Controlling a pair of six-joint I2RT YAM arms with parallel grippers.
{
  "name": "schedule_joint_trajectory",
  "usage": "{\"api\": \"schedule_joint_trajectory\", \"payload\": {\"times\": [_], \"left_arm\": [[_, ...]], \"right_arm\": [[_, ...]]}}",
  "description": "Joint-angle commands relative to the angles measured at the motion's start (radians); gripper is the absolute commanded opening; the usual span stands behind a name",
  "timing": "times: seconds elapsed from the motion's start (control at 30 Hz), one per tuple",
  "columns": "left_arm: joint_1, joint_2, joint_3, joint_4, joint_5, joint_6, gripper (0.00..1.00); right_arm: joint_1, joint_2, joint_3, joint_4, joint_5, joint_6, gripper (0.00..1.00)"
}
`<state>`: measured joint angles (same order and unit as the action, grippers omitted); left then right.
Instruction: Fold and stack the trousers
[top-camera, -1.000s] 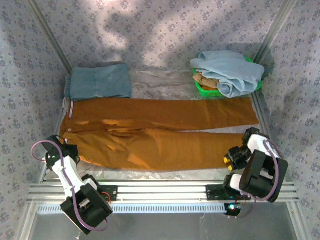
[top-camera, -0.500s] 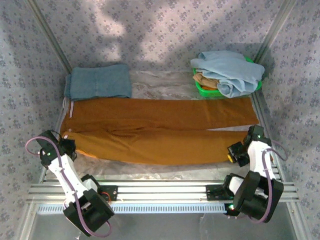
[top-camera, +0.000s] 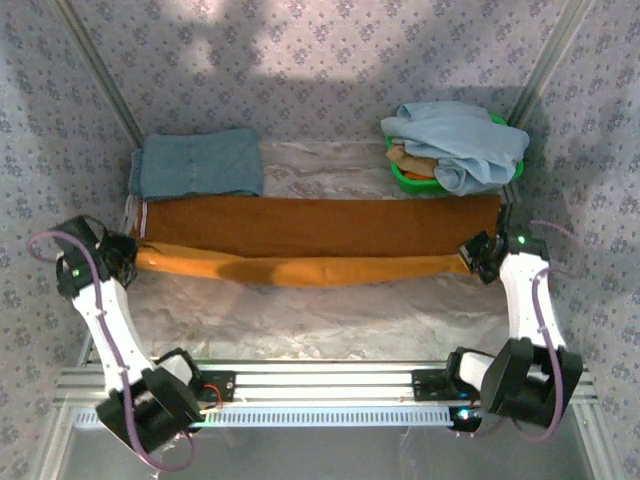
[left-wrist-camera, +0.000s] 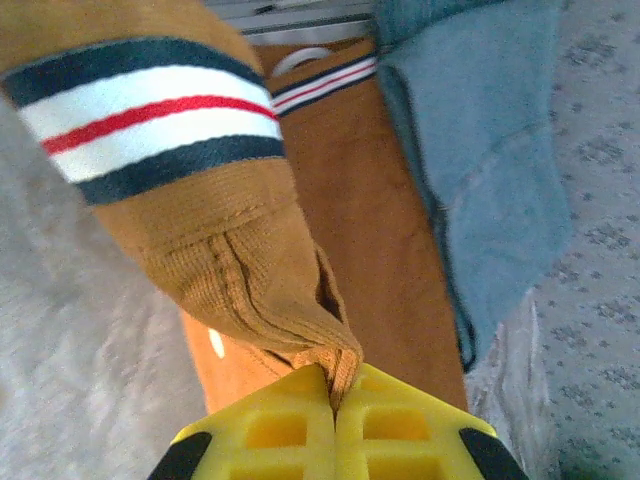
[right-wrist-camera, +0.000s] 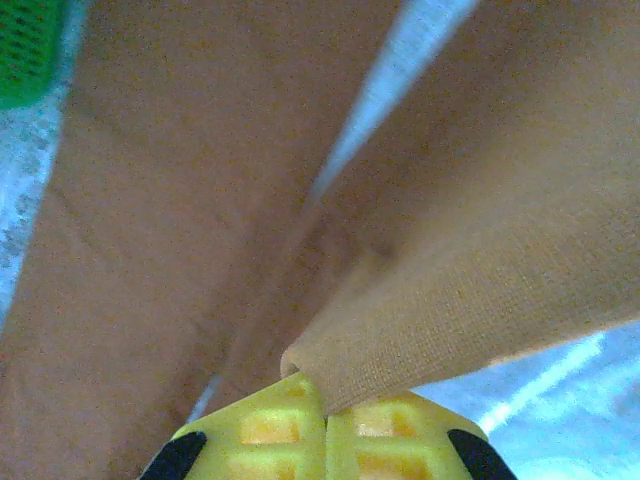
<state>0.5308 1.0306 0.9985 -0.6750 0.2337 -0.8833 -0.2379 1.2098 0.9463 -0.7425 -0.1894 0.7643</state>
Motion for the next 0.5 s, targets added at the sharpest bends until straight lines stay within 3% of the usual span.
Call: {"api": "schedule_joint_trajectory", "payload": {"times": [0.0,0.2,0.47], "left_arm": [[-0.068,0.123,0.141,0.132,-0.094,-0.010,0.00],[-0.134,0.355,0.335,0.164,-0.156,0.019,0.00],[-0.157,0.571,0.491,0.156,-0.180,0.055,0.00]], "right_arm": [[0.045,0.132,0.117,0.100,0.118,-0.002,0.00],[0.079,0.419,0.336,0.105,0.133,-0.078,0.00],[0.120,0.656,0.549,0.094,0.154,-0.114,0.00]]}}
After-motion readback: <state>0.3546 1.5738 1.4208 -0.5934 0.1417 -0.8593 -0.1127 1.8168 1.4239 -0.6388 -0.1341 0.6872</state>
